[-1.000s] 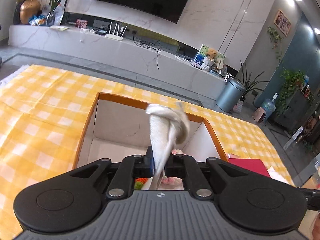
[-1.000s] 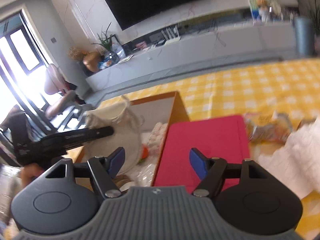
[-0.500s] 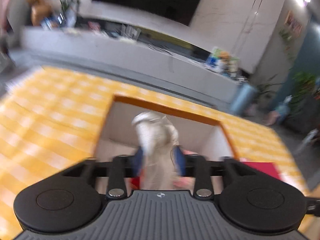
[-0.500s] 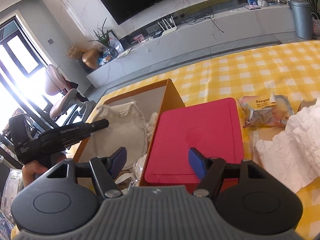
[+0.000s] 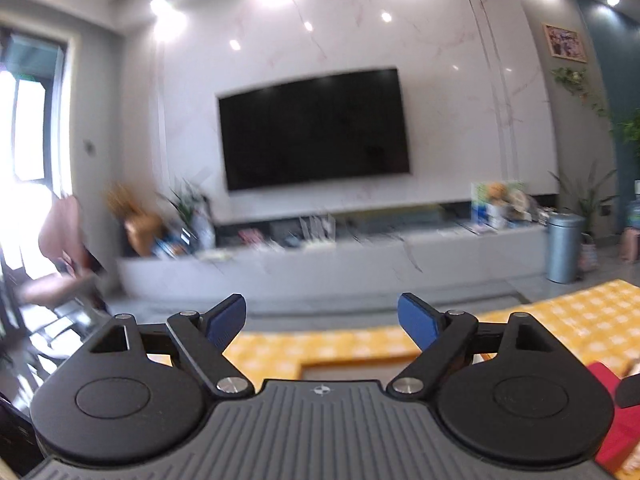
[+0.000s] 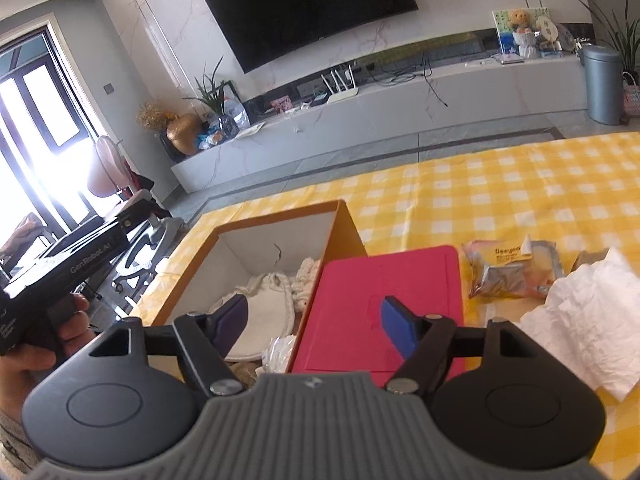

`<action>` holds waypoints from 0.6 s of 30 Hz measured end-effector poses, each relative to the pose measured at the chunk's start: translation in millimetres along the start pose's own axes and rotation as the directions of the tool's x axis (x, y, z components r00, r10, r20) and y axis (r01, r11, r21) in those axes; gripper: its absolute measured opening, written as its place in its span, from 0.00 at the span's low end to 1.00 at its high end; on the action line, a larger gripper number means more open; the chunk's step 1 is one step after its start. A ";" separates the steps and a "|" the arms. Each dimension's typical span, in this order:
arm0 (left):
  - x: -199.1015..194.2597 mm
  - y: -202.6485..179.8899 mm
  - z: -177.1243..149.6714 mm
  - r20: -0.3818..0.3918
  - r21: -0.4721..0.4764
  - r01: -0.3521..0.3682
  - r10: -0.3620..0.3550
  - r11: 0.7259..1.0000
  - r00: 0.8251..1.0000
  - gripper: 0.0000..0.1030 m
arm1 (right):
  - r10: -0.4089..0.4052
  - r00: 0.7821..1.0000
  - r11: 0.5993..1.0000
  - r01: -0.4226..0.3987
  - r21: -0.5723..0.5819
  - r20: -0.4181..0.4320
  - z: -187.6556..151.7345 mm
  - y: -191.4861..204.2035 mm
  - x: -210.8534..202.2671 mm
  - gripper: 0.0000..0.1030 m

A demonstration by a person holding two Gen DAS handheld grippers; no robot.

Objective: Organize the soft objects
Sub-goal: 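Withdraw both tools from the box back toward the table objects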

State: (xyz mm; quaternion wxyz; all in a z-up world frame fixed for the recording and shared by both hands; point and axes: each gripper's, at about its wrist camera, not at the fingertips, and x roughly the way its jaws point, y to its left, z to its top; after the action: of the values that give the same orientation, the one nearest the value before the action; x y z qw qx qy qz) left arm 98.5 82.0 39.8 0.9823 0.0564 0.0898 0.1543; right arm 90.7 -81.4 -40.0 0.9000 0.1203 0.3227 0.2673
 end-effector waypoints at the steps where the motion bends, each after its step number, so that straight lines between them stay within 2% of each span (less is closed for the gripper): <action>1: -4.8 -4.0 3.1 0.015 0.004 -0.012 0.012 1.000 1.000 0.98 | -0.003 1.000 1.000 0.003 0.003 0.009 0.1 -1.7 -3.3 0.73; 6: -23.8 -19.4 13.8 0.032 -0.003 0.030 -0.030 1.000 0.999 0.98 | -0.057 0.996 0.998 0.056 0.022 0.073 8.3 -12.2 -21.2 0.73; 12: -50.6 -51.4 22.7 0.032 0.035 0.131 -0.133 0.991 0.991 0.98 | -0.146 0.982 0.985 0.156 -0.074 0.121 17.8 -9.9 -53.8 0.86; 16: -58.0 -80.1 27.7 -0.018 0.019 0.237 -0.237 0.971 0.971 0.98 | -0.237 0.959 0.961 0.255 -0.108 0.152 19.4 -25.8 -71.9 0.90; 18: -54.9 -99.2 28.6 -0.056 -0.004 0.270 -0.270 0.963 0.961 0.98 | -0.308 0.938 0.943 0.324 -0.082 0.160 21.5 -47.6 -72.6 0.90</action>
State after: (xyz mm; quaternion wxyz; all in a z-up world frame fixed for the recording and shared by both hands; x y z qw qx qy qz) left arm 81.8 -31.5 62.7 0.9912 0.0409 0.1245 0.0205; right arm 76.7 -162.3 -4.7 0.9574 0.0376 0.2567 0.1266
